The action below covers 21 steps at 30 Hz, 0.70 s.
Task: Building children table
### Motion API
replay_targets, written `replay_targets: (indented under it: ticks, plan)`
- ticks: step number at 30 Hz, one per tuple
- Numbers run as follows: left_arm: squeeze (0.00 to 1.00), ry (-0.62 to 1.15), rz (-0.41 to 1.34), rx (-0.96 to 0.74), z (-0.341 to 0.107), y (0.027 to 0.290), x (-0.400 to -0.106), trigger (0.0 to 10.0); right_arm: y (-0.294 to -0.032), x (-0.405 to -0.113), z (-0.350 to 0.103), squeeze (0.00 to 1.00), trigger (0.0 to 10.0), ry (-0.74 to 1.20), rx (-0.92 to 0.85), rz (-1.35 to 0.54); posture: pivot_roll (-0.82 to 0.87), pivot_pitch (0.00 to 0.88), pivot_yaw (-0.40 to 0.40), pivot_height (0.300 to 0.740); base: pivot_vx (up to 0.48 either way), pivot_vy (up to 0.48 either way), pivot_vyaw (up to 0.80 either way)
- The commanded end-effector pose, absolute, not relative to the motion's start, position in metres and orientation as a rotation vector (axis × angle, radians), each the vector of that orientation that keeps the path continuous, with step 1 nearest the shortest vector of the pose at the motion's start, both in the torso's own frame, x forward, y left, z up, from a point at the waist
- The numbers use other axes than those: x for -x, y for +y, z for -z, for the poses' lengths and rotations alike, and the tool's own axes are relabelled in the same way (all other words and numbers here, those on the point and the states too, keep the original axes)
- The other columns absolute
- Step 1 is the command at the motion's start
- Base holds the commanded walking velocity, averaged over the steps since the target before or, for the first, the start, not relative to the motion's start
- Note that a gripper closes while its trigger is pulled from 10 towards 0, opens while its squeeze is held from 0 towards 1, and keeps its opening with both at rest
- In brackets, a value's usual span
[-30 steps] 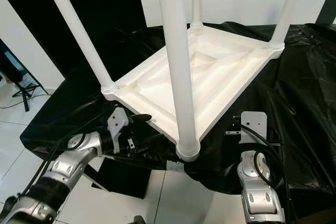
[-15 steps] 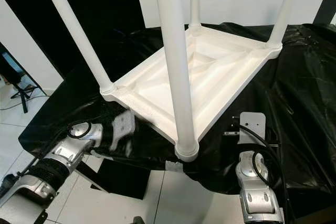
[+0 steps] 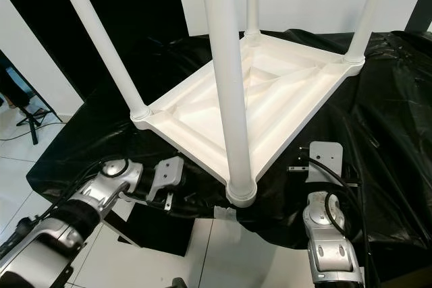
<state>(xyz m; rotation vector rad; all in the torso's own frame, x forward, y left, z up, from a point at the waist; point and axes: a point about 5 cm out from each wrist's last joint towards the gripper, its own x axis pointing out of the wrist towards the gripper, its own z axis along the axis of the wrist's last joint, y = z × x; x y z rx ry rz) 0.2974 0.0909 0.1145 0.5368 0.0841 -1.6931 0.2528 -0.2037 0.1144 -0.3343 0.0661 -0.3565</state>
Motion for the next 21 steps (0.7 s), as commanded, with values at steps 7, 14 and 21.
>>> replay_targets:
  ticks: [7, 14, 21]
  plan:
    - [0.00, 0.055, 1.614, -0.591, -0.125, 0.106, -0.314, 10.0, -0.203, -0.252, -0.108, 0.00, 10.0, 0.092, 0.322, 0.356, 0.01, 0.000, 0.111, 0.740, 0.000, 0.000, 0.00]
    - [0.00, 0.062, 1.518, -0.776, -0.114, 0.092, -0.323, 10.0, -0.201, -0.254, -0.110, 0.00, 10.0, 0.086, 0.319, 0.349, 0.00, 0.000, 0.113, 0.740, 0.000, 0.000, 0.00]
    - [0.00, 0.096, 1.482, -0.912, -0.104, 0.087, -0.326, 10.0, -0.201, -0.255, -0.111, 0.00, 10.0, 0.083, 0.316, 0.350, -0.01, 0.000, 0.116, 0.740, 0.000, 0.000, 0.00]
